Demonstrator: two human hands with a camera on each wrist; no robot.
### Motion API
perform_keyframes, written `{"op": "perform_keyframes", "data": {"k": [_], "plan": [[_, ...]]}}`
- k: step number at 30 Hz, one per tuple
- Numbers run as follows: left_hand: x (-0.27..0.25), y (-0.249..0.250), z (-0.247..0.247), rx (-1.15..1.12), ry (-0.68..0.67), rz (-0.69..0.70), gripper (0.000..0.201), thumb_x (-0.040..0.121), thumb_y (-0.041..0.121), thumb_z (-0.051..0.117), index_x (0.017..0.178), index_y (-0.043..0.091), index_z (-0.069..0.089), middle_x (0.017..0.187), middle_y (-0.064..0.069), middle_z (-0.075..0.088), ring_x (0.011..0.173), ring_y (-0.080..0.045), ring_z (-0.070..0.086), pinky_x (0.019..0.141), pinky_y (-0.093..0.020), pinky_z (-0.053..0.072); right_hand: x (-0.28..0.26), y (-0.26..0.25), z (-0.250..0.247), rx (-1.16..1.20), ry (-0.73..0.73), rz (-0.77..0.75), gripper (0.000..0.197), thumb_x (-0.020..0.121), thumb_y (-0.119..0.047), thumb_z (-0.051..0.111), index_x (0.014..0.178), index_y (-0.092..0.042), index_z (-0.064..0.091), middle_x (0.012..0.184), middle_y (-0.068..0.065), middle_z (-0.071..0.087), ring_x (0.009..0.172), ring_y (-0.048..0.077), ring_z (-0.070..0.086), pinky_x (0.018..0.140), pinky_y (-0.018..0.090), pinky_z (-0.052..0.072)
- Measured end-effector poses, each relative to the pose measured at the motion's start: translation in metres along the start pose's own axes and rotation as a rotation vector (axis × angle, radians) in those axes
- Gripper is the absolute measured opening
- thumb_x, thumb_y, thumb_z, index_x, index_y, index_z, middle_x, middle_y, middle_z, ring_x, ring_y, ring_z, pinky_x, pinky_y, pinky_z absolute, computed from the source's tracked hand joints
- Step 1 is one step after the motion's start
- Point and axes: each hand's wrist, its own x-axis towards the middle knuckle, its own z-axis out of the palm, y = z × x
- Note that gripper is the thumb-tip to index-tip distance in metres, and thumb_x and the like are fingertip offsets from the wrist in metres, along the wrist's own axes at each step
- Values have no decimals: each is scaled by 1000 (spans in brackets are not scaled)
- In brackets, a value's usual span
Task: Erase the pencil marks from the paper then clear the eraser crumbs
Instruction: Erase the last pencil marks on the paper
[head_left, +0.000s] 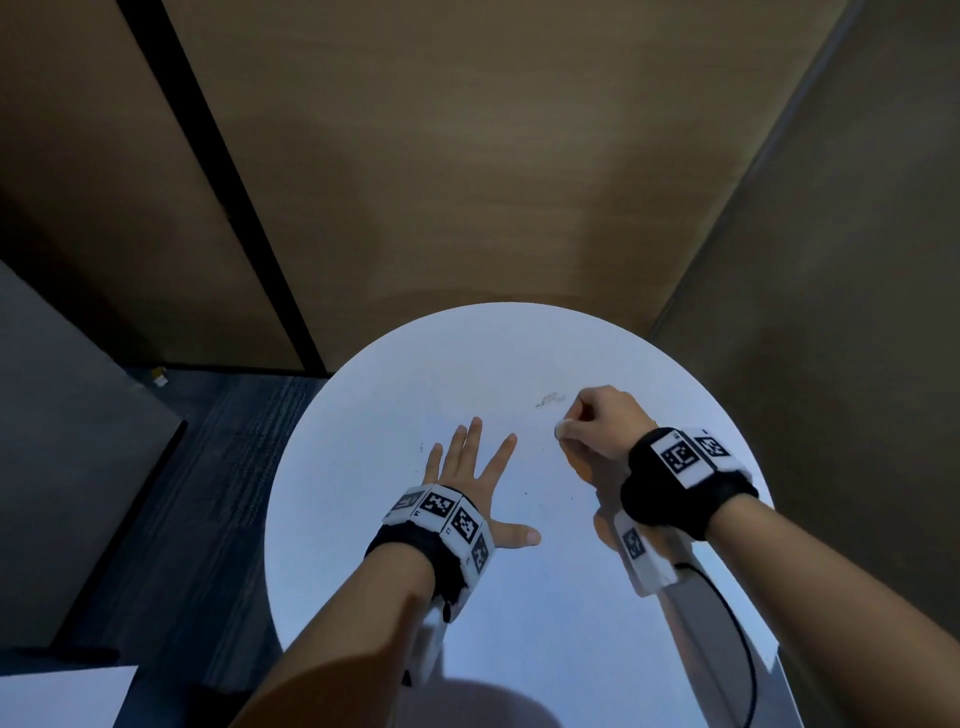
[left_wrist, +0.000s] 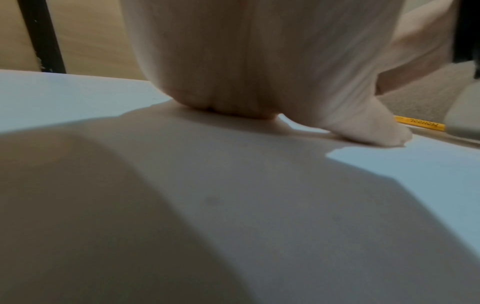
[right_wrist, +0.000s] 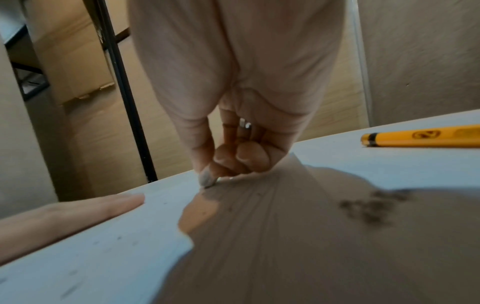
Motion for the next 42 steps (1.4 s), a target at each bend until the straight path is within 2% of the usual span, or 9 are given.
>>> {"op": "perform_keyframes", "data": {"k": [3, 8, 14, 18, 23, 29, 32, 35, 42], "plan": [[0, 0, 0, -3, 7, -1, 109, 77, 75, 50, 143, 37, -27, 148, -5, -41, 138, -23, -34, 110, -45, -20, -5, 1, 3, -7, 5, -14, 14, 85, -21, 63, 77, -13, 55, 83, 2, 58, 80, 18, 52, 54, 17, 34], [0, 0, 1, -16, 9, 8, 108, 77, 74, 51, 142, 37, -27, 147, -4, -41, 137, -22, -35, 110, -43, -21, -31, 13, 5, -64, -215, -89, 14, 83, -25, 66, 79, -14, 58, 81, -3, 62, 78, 13, 56, 66, 22, 43], [-3, 5, -7, 10, -34, -11, 108, 78, 72, 51, 147, 30, -20, 150, -8, -37, 139, -26, -31, 111, -47, -18, -17, 15, -5, -6, -77, -11, 18, 85, -24, 64, 73, -17, 53, 84, 1, 61, 78, 17, 56, 64, 24, 42], [10, 20, -34, 20, 51, 15, 86, 89, 54, 53, 151, 15, 6, 159, -4, -10, 146, -20, -7, 117, -45, 0, -16, 18, -4, 16, -72, 0, 14, 86, -24, 64, 79, -14, 55, 85, 3, 63, 80, 18, 58, 71, 29, 48], [23, 33, -54, 94, -32, 67, 93, 83, 46, 67, 150, 17, 10, 159, -5, 0, 143, -29, 19, 103, -47, 35, -14, 13, -5, -64, -94, -29, 14, 86, -24, 63, 84, -12, 55, 86, 1, 58, 78, 15, 51, 57, 18, 38], [24, 38, -55, 146, -60, 61, 101, 81, 42, 72, 151, 20, 3, 159, -5, -4, 143, -35, 16, 104, -48, 34, 4, 2, -5, -78, 12, -61, 15, 87, -22, 61, 82, -10, 53, 87, 3, 56, 81, 17, 49, 58, 23, 35], [25, 40, -56, 173, -62, 58, 100, 82, 42, 71, 151, 25, 1, 159, -4, -6, 143, -37, 16, 104, -47, 35, -4, 3, 2, -84, -50, -88, 16, 87, -21, 61, 79, -11, 51, 85, 4, 56, 79, 18, 50, 55, 19, 34], [28, 42, -58, 191, -65, 32, 92, 87, 38, 66, 151, 30, 0, 159, -4, -9, 140, -38, 21, 99, -45, 39, -13, 5, 6, -104, -163, -100, 21, 85, -23, 63, 72, -17, 48, 80, 1, 55, 77, 16, 51, 56, 17, 36], [33, 43, -59, 203, -57, -12, 85, 90, 38, 61, 151, 34, 2, 158, -10, -12, 127, -37, 40, 81, -38, 41, -1, 1, 7, -87, 4, -86, 16, 87, -19, 60, 76, -12, 50, 85, 3, 55, 79, 16, 47, 53, 12, 29]]}}
